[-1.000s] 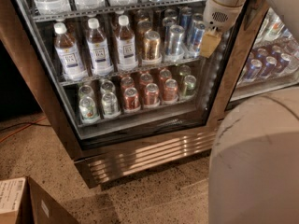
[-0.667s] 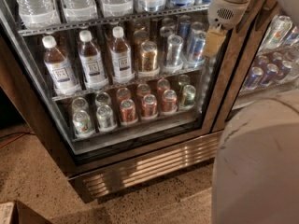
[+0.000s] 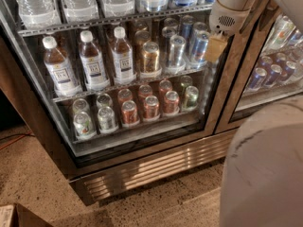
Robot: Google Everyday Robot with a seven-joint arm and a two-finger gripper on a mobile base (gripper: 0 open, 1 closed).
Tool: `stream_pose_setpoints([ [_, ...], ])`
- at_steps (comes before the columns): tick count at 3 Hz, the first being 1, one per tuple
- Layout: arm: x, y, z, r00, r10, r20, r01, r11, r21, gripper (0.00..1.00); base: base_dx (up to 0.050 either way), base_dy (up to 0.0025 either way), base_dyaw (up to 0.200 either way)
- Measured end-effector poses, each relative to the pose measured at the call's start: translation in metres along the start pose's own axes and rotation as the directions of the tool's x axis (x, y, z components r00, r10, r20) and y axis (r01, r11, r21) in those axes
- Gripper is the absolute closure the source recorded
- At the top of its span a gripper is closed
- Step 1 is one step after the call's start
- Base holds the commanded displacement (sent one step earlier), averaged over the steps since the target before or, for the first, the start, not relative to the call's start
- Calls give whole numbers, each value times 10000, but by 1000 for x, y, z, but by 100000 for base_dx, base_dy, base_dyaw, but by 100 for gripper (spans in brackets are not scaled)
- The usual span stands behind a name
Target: Close left fridge door
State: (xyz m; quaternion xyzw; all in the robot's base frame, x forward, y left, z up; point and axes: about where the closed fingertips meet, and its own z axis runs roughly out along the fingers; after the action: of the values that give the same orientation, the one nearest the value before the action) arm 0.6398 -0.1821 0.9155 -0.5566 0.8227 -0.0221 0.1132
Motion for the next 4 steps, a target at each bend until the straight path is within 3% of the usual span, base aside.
stream_pose_setpoints([
  [2, 8, 8, -3, 10000, 0, 0, 0, 10000, 0, 100, 0, 0, 0],
  [3, 13, 24, 5, 10000, -20, -43, 20, 10000, 2, 100, 0, 0, 0],
  [4, 25, 58, 19, 9999, -42, -108, 42, 10000, 20, 100, 0, 0, 0],
])
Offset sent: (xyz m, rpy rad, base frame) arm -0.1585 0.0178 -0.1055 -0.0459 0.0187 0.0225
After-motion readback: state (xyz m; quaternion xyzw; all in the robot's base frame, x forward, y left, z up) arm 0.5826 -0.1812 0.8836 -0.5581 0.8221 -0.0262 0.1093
